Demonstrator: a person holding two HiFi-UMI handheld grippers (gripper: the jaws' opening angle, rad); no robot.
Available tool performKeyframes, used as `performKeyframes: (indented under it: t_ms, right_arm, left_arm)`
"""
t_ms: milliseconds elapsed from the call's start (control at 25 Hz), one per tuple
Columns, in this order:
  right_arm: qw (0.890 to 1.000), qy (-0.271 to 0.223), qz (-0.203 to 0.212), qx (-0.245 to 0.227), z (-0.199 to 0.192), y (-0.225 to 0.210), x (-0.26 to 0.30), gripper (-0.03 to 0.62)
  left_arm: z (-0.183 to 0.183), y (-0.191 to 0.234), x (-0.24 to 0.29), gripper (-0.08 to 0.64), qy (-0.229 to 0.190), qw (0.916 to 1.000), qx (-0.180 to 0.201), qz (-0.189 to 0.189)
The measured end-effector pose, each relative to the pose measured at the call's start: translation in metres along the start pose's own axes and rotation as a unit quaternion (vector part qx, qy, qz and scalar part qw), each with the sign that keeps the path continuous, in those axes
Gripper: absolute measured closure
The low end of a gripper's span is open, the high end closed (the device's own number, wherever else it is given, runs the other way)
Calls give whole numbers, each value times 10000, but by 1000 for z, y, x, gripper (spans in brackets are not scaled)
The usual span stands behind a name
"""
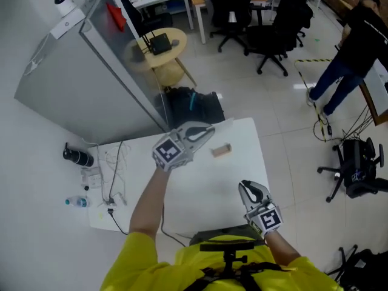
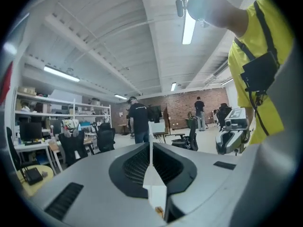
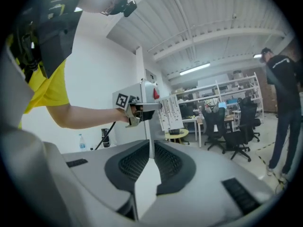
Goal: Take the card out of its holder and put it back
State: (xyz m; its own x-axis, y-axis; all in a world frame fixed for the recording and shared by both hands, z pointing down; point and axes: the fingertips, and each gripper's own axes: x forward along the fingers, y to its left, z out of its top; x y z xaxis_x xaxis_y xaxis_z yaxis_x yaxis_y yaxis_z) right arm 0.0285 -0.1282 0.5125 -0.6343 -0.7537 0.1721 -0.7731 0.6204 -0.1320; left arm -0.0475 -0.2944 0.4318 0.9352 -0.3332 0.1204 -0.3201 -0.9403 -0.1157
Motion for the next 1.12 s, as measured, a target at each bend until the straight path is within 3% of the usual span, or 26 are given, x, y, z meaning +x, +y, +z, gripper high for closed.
performKeyframes:
  t_ms: [160, 320, 680, 1120]
  right_arm:
    - [9990, -355, -161, -218, 26, 1, -13, 584]
    - [9974, -607, -206, -322, 39, 6, -17, 584]
    - [9971, -703, -71, -298, 43, 25, -21, 584]
    - [9976, -628, 52, -281, 41, 30, -15, 585]
  left_arm:
    - [70, -21, -21, 540, -220, 9989, 374, 196]
    - [97, -38, -37, 540, -410, 9967, 577, 390]
    - [110, -59, -53, 540, -376, 9944, 819, 558]
    - [99, -56, -55, 540, -391, 9946, 680, 672]
